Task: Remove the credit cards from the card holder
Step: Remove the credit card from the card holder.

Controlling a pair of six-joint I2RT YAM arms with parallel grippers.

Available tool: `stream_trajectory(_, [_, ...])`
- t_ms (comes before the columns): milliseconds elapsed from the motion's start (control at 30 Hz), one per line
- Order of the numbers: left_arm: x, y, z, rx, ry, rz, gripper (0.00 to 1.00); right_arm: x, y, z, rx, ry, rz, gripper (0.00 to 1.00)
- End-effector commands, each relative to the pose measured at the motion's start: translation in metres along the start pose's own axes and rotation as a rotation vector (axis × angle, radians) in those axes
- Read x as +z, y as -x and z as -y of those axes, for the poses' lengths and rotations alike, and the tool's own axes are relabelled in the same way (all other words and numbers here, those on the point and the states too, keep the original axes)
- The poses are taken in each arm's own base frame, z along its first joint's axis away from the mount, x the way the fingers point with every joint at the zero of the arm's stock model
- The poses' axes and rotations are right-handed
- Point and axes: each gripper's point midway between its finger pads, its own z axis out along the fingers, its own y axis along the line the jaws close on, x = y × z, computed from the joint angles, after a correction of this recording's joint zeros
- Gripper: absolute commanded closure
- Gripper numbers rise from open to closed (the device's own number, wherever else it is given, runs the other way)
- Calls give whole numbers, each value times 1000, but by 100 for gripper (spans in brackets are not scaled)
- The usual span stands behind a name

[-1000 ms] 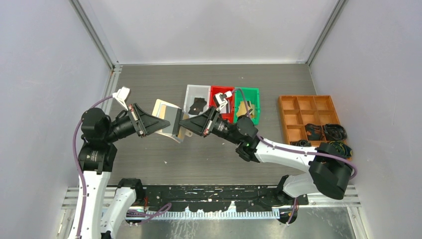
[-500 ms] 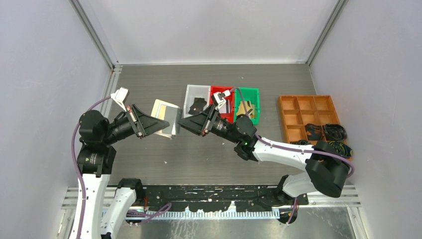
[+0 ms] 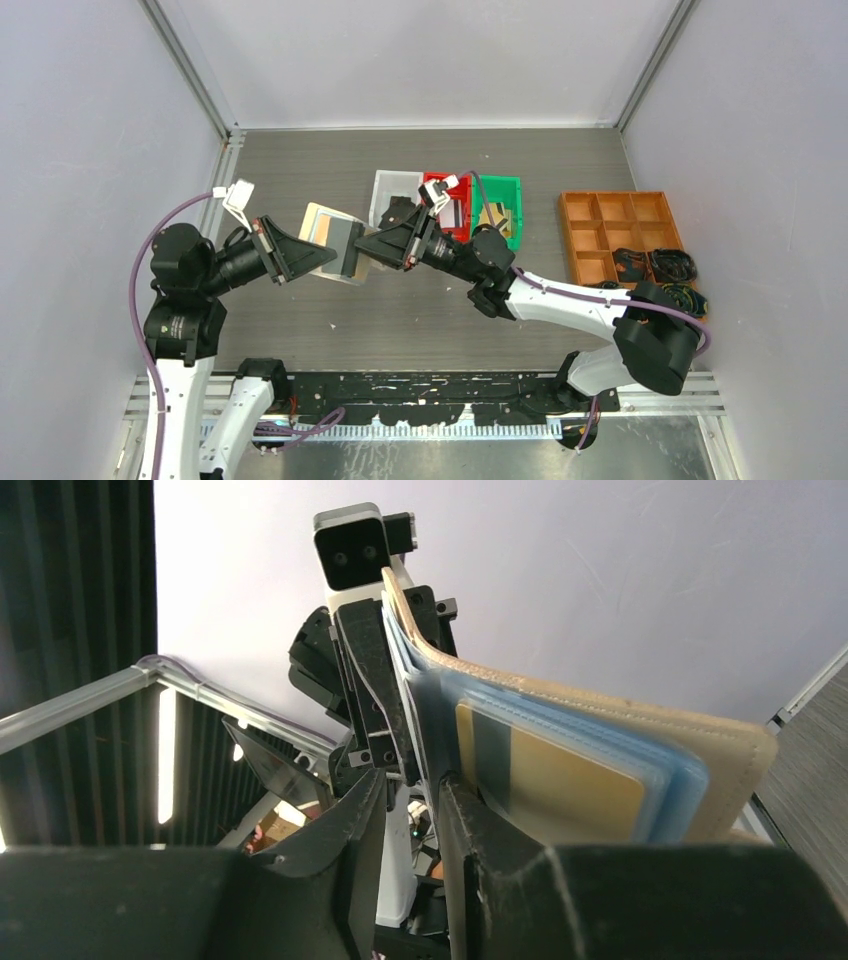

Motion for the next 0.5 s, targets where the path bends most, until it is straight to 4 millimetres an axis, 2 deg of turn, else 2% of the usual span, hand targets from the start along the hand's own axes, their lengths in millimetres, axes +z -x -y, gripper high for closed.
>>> stream_trajectory(0, [-5, 6, 5, 112, 21, 34, 100, 6, 1, -26, -52, 61, -22, 69])
stream_trajectory(200, [-4, 8, 3, 112, 32, 39, 100, 10, -11, -26, -64, 58, -79, 76])
stream_trajectory(400, [-4, 9, 3, 108, 36, 38, 99, 6, -13, -28, -86, 71, -93, 98])
stream_trajectory(467, [-5, 10, 4, 111, 42, 43, 98, 0, -9, -27, -100, 58, -84, 99])
